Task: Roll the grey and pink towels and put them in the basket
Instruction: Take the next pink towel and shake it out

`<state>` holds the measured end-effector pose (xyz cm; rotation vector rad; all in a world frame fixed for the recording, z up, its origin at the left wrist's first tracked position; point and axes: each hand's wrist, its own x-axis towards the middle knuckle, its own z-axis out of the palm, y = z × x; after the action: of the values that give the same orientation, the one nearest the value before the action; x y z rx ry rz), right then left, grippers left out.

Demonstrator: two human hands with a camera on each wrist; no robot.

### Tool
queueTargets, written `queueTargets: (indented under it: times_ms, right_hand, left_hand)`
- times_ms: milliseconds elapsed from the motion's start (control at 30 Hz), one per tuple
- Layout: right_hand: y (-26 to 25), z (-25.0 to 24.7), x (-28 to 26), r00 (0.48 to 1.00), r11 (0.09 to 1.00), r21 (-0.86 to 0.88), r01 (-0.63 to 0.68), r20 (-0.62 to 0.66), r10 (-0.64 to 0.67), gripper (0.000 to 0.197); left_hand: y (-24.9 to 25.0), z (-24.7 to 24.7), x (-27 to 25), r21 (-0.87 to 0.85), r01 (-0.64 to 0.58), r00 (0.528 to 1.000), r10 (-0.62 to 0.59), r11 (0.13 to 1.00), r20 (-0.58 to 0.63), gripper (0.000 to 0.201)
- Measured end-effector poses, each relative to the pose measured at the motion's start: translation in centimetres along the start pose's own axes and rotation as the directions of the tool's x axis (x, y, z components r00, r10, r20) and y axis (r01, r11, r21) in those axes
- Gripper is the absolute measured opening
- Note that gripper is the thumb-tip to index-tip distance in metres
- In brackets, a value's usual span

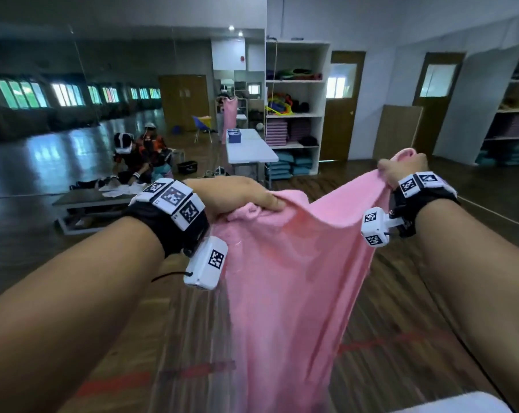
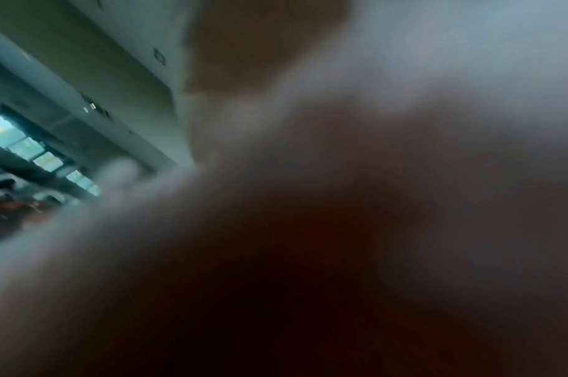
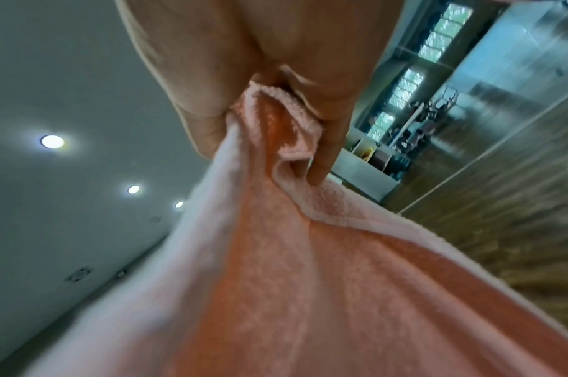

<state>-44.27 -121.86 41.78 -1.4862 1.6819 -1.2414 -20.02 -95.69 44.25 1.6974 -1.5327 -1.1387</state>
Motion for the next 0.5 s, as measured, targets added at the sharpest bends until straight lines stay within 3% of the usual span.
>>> queueTargets:
  times_ms: [100,133,233,367,500]
  right_hand:
    - [2.5,-4.1,1.1,0.982,0.986,-0.078,0.149,-0.104,-0.157,0.015]
    - [3.8,-5.4,1.1,0.969,0.976,-0.127,0.178,-0.15,-0.196,0.007]
    - [8.0,-9.7,-0.3,0.947,0.961,-0.233,0.15,-0.245,-0.207,0.017]
    - [13.8,-16.0,-5.0,0.963,0.883,-0.459,0.092,-0.185,-0.196,0.015]
    - [19.4,-21.8,-12.5,0.978,0.799,-0.602,-0.01,-0.174,-0.118,0.01]
  left_hand:
    - [0.9,2.6,0.7,-0.026,0.082,0.97,-0.074,0.996,0.232,0.025]
    - [1.0,3.6,0.9,-0.022,0.102,0.952,-0.091,0.995,0.292,0.025]
    - [1.0,7.0,1.4,0.04,0.1,0.919,-0.108,0.994,0.379,0.029]
    - [0.2,12.4,0.3,0.123,0.088,0.864,-0.137,0.989,0.484,0.034]
    - [-1.6,17.8,-2.3,0.208,0.038,0.746,-0.167,0.977,0.645,0.028]
